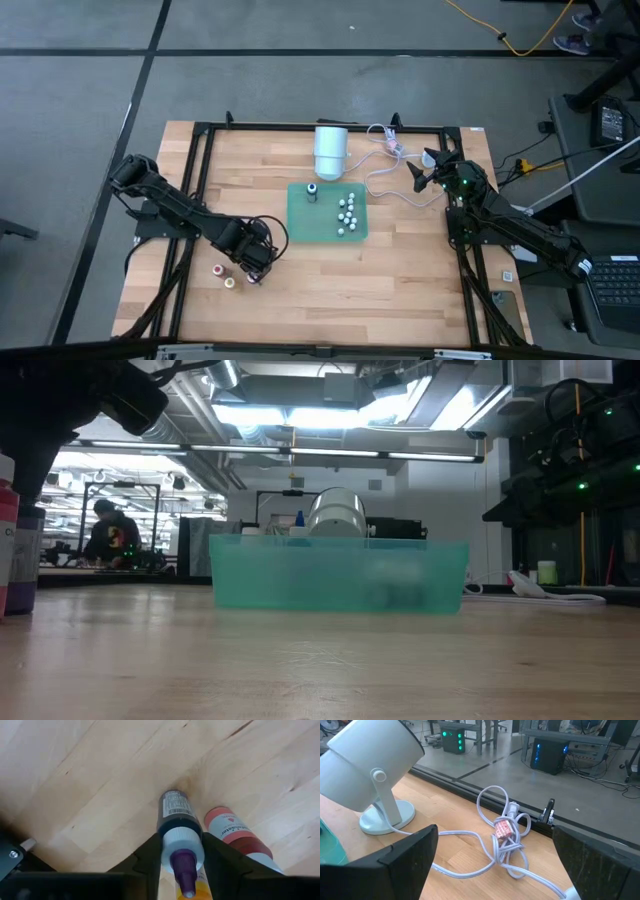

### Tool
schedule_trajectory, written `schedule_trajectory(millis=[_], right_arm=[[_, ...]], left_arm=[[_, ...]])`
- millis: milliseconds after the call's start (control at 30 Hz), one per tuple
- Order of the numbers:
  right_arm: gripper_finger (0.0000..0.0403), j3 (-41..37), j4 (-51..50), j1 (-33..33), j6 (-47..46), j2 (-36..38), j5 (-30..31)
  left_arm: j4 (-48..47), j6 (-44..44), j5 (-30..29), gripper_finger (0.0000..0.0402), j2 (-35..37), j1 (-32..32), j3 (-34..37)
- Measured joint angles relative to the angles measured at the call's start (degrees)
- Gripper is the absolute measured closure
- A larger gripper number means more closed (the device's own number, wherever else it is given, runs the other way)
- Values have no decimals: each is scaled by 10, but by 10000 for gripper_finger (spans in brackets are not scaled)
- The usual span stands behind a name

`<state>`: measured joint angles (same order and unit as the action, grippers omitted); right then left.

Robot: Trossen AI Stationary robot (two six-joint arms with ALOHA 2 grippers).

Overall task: Pick & Place food coloring
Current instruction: Put the large purple food coloring bottle into the green bin

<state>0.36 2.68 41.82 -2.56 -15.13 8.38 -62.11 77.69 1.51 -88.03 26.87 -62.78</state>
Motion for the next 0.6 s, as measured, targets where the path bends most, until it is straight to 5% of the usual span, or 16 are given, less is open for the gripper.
schedule_trajectory(millis=[600], right_arm=[[10, 0, 0, 0, 0, 0, 0]], left_arm=[[-84, -219, -1, 287, 24, -133, -97]])
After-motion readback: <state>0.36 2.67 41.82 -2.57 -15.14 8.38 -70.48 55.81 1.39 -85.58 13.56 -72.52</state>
